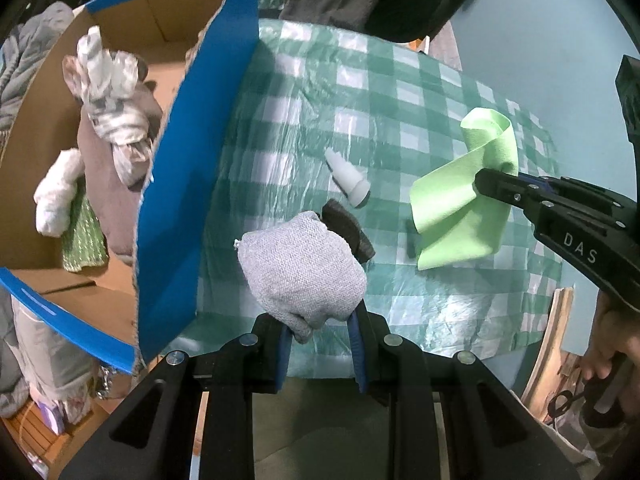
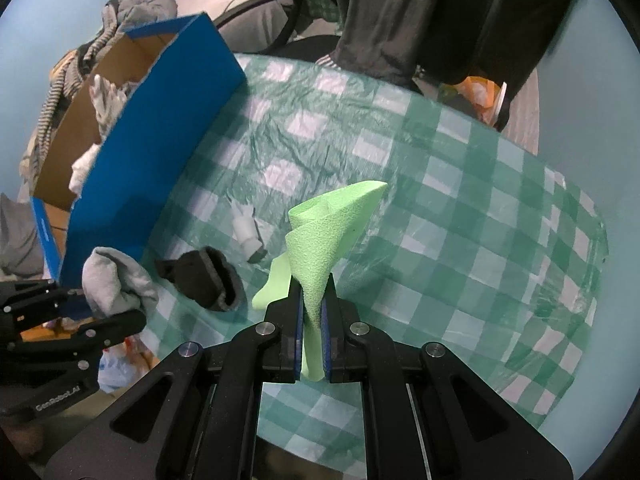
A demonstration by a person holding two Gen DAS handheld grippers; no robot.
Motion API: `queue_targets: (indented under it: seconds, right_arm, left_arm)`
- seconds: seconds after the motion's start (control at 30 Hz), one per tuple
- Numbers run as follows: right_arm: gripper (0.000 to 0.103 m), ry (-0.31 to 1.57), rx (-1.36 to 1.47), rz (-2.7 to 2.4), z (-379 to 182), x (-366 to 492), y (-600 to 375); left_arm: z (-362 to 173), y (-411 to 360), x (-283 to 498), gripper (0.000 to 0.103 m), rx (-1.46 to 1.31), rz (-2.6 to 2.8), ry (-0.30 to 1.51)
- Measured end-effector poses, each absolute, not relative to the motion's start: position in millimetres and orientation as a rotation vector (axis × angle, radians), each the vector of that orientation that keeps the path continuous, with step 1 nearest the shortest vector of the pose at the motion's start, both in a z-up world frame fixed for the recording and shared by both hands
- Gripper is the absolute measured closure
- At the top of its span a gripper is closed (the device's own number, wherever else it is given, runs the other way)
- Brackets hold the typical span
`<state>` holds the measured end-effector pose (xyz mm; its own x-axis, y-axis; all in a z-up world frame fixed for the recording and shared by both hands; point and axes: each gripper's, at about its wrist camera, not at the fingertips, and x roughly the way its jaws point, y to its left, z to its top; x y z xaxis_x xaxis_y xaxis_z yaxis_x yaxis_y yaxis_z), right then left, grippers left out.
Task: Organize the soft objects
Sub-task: 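Lift the grey sock with the left tool while the right tool lifts the green cloth over the box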
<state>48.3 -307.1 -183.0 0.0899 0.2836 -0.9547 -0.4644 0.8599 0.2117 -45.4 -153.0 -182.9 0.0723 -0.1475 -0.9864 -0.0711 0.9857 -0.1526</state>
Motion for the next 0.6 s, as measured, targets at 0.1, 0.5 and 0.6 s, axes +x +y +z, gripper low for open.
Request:
queue_targets:
  seconds: [0.1, 0.5, 0.6]
  right_arm:
    - [0.096, 1.359, -0.149, 0.554, -172, 49, -309]
    - [0.096, 1.268, -0.108, 0.527, -122, 56, -310]
    - [0.096, 1.249, -0.101, 0.525, -113, 58, -307]
  left_arm:
    - [-175, -153, -44, 0.078, -0.162, -0.065, 1.488]
    - [-140, -146, -34, 0.078, -0.107, -0.094, 1.427]
    - [-133, -144, -31, 0.078, -0.095, -0.099, 1.417]
